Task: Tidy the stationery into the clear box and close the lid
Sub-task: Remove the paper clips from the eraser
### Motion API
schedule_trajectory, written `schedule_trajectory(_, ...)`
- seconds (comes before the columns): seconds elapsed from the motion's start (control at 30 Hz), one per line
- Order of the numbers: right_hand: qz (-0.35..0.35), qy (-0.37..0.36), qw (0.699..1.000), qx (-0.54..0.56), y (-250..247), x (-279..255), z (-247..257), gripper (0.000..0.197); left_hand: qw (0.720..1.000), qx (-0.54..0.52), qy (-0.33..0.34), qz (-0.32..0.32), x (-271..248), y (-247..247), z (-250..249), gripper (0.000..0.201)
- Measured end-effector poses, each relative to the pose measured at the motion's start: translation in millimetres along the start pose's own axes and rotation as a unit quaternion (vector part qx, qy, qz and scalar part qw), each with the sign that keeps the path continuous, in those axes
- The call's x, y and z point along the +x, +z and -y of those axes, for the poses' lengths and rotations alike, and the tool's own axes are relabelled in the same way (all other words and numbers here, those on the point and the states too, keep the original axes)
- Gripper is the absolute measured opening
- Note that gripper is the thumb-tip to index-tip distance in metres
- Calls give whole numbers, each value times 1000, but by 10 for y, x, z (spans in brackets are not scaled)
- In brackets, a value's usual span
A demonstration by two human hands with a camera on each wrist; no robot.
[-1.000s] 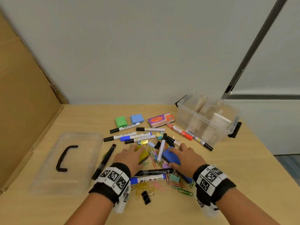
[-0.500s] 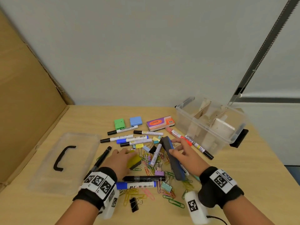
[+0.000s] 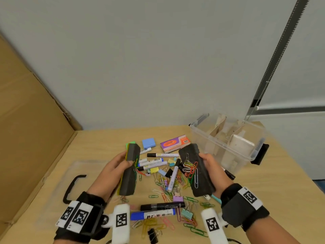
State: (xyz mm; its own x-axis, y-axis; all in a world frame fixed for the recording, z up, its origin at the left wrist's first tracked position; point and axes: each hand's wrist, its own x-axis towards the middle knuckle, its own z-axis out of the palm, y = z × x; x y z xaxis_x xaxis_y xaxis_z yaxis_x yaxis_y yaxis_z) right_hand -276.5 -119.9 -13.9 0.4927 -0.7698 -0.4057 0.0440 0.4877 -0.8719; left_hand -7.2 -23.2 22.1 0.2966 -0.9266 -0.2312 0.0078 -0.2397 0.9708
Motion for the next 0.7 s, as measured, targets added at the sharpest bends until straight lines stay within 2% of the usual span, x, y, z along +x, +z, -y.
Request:
schedule_trajectory(0.13, 1, -11, 998, -68, 128, -44, 21, 55, 996, -82, -38, 6, 58, -34, 29, 31)
schedule_trajectory(0.23, 1, -61, 988, -140, 184, -41, -37, 66, 989, -129, -65, 20, 86, -40, 51, 33)
schedule_trajectory(0.37, -4, -127, 973, -191, 305, -43, -38, 45, 977, -192, -84, 37, 110, -33, 88, 41)
schedule_trajectory(0.5, 25, -144, 958, -248, 372, 3, -71, 50, 969, -221, -94, 58, 129, 5, 74, 41)
schedule_trajectory(0.6, 32, -149, 954, -258, 447, 9, -88, 45, 968, -218, -106, 68, 150, 31, 80, 41)
schedule_trajectory(0.7, 19, -189, 930, -315, 497, 12, -144, 52, 966, -222, -110, 70, 170, 34, 84, 44)
